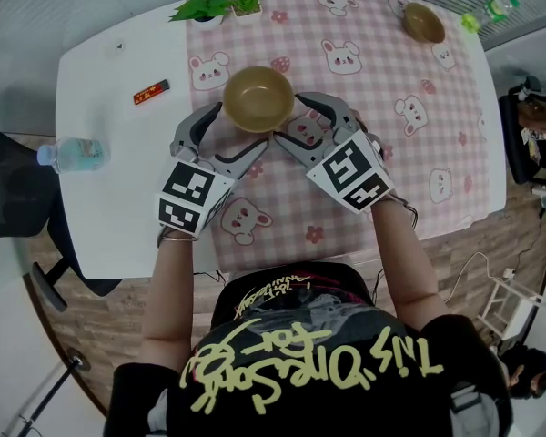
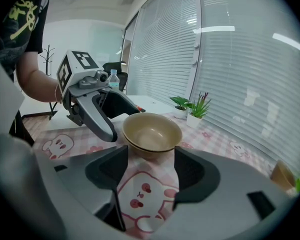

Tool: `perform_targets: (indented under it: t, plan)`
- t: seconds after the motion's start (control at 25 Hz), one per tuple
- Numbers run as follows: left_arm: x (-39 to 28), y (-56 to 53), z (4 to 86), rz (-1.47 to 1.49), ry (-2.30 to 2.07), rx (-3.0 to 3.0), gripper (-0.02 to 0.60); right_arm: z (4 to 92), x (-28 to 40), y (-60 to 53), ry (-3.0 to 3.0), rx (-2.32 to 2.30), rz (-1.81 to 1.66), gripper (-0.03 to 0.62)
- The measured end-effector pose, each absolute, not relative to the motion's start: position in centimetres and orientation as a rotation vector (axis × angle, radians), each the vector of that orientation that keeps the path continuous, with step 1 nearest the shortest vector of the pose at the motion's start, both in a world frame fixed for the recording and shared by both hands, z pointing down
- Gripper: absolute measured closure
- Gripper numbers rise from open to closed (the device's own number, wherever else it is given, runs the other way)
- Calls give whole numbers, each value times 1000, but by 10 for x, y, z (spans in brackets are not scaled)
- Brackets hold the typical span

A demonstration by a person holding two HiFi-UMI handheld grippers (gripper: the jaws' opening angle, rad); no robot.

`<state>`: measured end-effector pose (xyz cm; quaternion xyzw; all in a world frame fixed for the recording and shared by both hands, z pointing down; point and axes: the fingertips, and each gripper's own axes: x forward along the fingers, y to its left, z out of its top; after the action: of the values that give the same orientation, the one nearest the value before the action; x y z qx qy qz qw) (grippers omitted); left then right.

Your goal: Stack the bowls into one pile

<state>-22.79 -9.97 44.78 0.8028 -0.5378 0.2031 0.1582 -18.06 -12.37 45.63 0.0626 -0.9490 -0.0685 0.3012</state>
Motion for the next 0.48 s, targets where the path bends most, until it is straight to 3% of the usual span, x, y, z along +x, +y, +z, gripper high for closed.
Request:
perform_targets:
  t: [0.48]
  plan:
    - [-231,-92,423,465,-1557,2345,181,430,-173,-120,-2576,292,-196,321]
